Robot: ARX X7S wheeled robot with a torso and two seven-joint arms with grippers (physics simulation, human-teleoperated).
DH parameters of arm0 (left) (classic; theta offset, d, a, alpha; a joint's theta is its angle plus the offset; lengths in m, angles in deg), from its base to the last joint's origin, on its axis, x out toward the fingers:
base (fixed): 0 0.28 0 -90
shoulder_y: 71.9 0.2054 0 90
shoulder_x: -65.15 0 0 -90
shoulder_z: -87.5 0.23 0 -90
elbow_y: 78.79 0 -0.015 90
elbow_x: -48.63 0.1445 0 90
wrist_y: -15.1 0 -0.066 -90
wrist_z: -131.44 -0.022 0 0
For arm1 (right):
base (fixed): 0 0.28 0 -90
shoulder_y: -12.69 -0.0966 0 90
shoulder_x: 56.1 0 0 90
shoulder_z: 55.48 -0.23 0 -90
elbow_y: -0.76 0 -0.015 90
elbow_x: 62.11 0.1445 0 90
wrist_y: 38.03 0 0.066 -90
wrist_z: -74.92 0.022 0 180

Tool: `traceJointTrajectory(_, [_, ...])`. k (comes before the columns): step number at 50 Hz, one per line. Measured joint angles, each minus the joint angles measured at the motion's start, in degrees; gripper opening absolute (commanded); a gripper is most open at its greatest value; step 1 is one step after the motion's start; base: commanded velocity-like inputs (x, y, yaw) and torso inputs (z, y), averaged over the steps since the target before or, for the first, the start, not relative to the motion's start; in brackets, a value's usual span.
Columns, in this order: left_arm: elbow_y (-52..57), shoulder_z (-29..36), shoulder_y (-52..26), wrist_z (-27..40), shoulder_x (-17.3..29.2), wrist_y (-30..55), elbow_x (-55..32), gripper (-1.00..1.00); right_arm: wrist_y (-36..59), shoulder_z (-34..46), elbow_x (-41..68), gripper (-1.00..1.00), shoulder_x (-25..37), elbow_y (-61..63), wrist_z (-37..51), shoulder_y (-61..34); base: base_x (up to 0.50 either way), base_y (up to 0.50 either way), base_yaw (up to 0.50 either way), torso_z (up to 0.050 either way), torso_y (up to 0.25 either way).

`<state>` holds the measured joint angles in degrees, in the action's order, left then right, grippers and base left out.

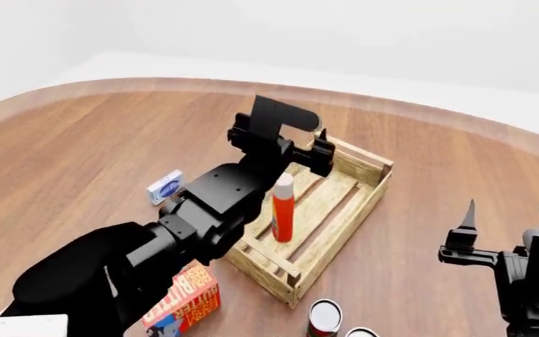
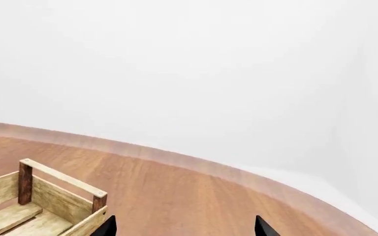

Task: Pick up the ketchup, and put it in the wooden tray.

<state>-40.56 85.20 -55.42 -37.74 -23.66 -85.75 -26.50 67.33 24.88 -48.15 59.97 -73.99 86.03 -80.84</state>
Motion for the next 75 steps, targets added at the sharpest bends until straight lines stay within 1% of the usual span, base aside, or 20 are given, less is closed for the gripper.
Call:
traceJointTrajectory(5, [6.1, -1.0, -0.7, 2.3, 3.3, -0.2, -1.2, 1.0, 1.4, -0.4, 0.4, 1.0, 0.2, 2.1, 0.4, 0.7, 0.0, 0.0, 0.0, -0.013, 0.079])
traceJointTrajectory(11, [14.9, -2.1, -1.1, 6.0, 8.7, -0.8, -2.1, 1.0, 2.9, -0.6, 1.0, 1.0, 0.5, 4.0, 0.7, 1.2, 0.0, 0.0, 0.0, 0.0, 0.0])
traceJointTrajectory(16, [23.1, -2.9, -1.1, 9.3, 14.2, -1.5, -2.4, 1.0, 10.9, -1.9, 4.2, 1.0, 2.1, 10.9, 2.2, 0.7, 0.0, 0.0, 0.0, 0.0, 0.0])
traceJointTrajectory(21, [30.9, -3.6, -0.5, 12.3, 19.9, -2.3, -2.7, 1.0, 18.7, -1.4, 6.2, 1.0, 3.2, 15.5, 4.7, -2.9, 0.0, 0.0, 0.0, 0.0, 0.0])
traceJointTrajectory(29, [40.0, -4.4, 1.6, 16.6, 28.0, -4.0, -2.8, 1.0, 23.7, -0.9, 7.5, 1.0, 3.5, 19.7, 7.0, -5.4, 0.0, 0.0, 0.0, 0.0, 0.0])
traceJointTrajectory(41, [47.4, -5.6, 5.0, 22.4, 37.2, -6.8, -3.0, 1.0, 28.5, -2.2, 9.8, 1.0, 4.5, 25.2, 8.5, -5.5, 0.0, 0.0, 0.0, 0.0, 0.0])
traceJointTrajectory(56, [54.9, -7.6, 9.1, 28.8, 48.4, -11.6, -2.7, 1.0, 39.2, -3.4, 15.1, 1.0, 6.1, 37.0, 12.1, -9.0, 0.0, 0.0, 0.0, 0.0, 0.0])
traceJointTrajectory(60, [57.1, -8.1, 10.5, 30.0, 51.4, -13.3, -2.4, 1.0, 40.9, -2.9, 18.5, 1.0, 7.6, 39.5, 15.1, -9.8, 0.0, 0.0, 0.0, 0.0, 0.0])
traceJointTrajectory(66, [60.0, -8.5, 12.7, 31.3, 55.5, -15.9, -1.9, 1.0, 41.1, -0.6, 24.2, 1.0, 11.0, 41.8, 21.2, -10.8, 0.0, 0.0, 0.0, 0.0, 0.0])
traceJointTrajectory(75, [63.0, -8.6, 16.3, 32.1, 60.0, -19.7, -1.1, 1.0, 39.5, 4.6, 28.7, 1.0, 14.7, 43.3, 28.0, -11.8, 0.0, 0.0, 0.0, 0.0, 0.0])
